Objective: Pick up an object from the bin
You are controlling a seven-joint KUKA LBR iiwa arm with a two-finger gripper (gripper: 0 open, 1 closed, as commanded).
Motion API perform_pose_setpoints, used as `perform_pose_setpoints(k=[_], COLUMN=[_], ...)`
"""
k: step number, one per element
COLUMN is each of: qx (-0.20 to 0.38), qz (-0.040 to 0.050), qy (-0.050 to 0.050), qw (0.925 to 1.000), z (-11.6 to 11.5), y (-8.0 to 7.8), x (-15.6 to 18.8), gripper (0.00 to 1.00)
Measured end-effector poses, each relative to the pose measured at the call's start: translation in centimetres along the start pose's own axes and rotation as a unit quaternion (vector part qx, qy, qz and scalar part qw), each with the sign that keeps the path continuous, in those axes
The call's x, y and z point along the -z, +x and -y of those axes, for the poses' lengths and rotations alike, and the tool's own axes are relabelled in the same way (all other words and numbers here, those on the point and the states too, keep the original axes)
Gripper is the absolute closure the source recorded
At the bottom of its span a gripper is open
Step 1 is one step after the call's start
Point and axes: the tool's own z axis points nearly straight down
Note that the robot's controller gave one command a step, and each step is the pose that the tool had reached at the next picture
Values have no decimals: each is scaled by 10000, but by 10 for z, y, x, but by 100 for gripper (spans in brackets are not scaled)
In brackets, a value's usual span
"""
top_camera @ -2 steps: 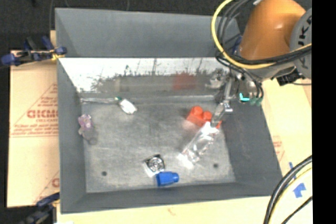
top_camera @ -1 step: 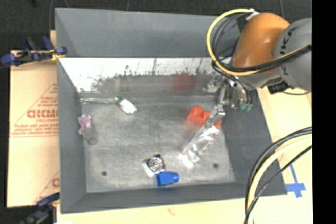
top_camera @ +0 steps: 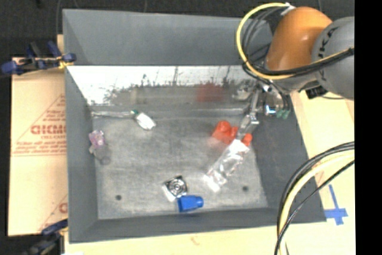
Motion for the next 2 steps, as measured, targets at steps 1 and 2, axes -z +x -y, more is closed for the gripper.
perform_pose_setpoints(k=[1, 2], qx=[11, 179], qz=[-24, 20], qy=[-8, -20], qw=[10000, 9998], z=[3, 0], y=[-10, -7], x=[-6, -5], gripper=[0, 0])
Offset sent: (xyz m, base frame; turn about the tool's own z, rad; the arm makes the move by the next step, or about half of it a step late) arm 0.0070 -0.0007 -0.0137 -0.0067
